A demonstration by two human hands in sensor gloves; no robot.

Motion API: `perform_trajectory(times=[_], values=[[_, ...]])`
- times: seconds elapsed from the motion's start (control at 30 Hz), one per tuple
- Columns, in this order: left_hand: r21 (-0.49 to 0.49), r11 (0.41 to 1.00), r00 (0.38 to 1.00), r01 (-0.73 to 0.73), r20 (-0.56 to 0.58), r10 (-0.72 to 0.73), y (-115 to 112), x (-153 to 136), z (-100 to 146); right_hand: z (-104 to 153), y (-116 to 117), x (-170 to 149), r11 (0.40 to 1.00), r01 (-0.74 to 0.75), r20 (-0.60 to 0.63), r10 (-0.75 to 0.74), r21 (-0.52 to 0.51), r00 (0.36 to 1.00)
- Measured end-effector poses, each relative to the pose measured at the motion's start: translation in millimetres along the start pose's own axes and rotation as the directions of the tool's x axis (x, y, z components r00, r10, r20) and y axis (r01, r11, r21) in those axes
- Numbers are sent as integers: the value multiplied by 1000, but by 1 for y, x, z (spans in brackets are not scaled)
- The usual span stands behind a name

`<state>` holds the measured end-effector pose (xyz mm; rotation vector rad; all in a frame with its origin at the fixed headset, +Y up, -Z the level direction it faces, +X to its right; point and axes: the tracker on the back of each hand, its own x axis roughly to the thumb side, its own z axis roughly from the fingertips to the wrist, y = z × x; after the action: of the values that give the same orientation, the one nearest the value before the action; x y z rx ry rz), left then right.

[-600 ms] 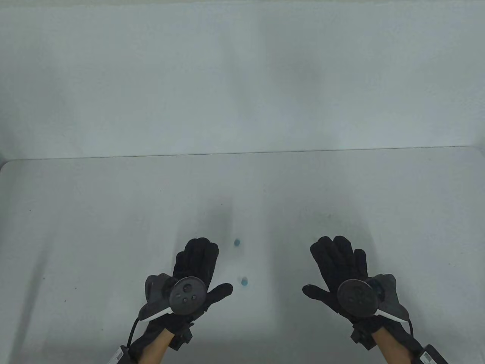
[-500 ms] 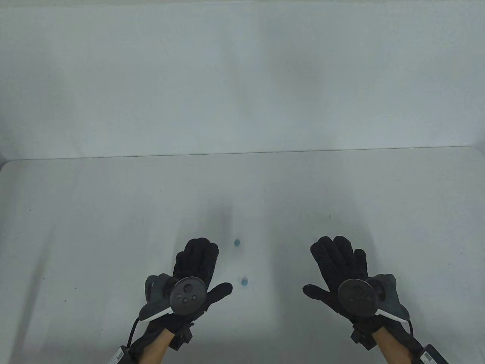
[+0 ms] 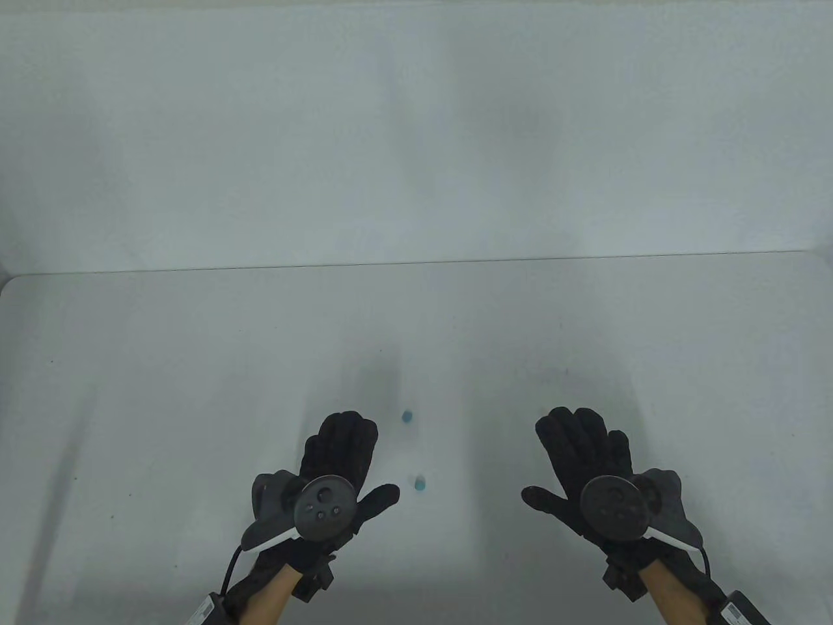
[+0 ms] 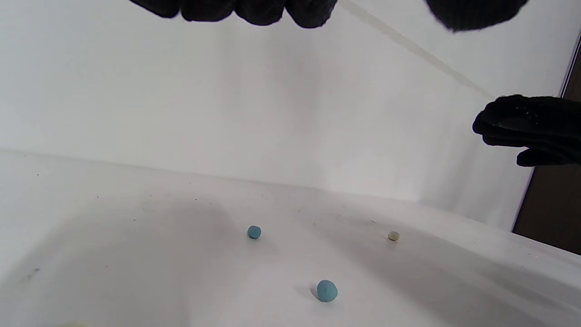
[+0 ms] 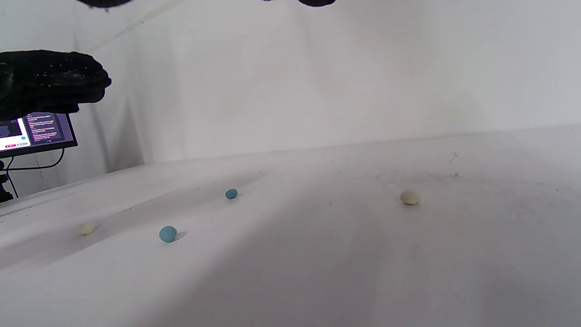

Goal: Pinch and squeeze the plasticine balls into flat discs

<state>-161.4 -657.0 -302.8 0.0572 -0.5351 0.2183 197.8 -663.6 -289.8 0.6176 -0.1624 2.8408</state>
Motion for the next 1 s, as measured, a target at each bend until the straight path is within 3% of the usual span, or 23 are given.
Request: perform_trajectory(times=[0.13, 0.33, 0.63, 1.0], values=[[-7, 999, 999, -54, -2, 54, 5, 2, -4, 1, -2, -1, 1000, 4, -6, -4, -17, 1000], [-68, 995, 994, 70, -74, -75, 14, -13, -23, 2, -5, -3, 999, 7, -13, -8, -40, 1000], [-272, 952, 952, 140, -228, -205, -27, -60, -26, 2, -5, -4, 999, 18, -11, -19, -47, 1000], [-479, 851, 917, 216, -201, -346, -69, -77, -23, 2, -4, -4, 999, 22, -14, -23, -40, 1000]])
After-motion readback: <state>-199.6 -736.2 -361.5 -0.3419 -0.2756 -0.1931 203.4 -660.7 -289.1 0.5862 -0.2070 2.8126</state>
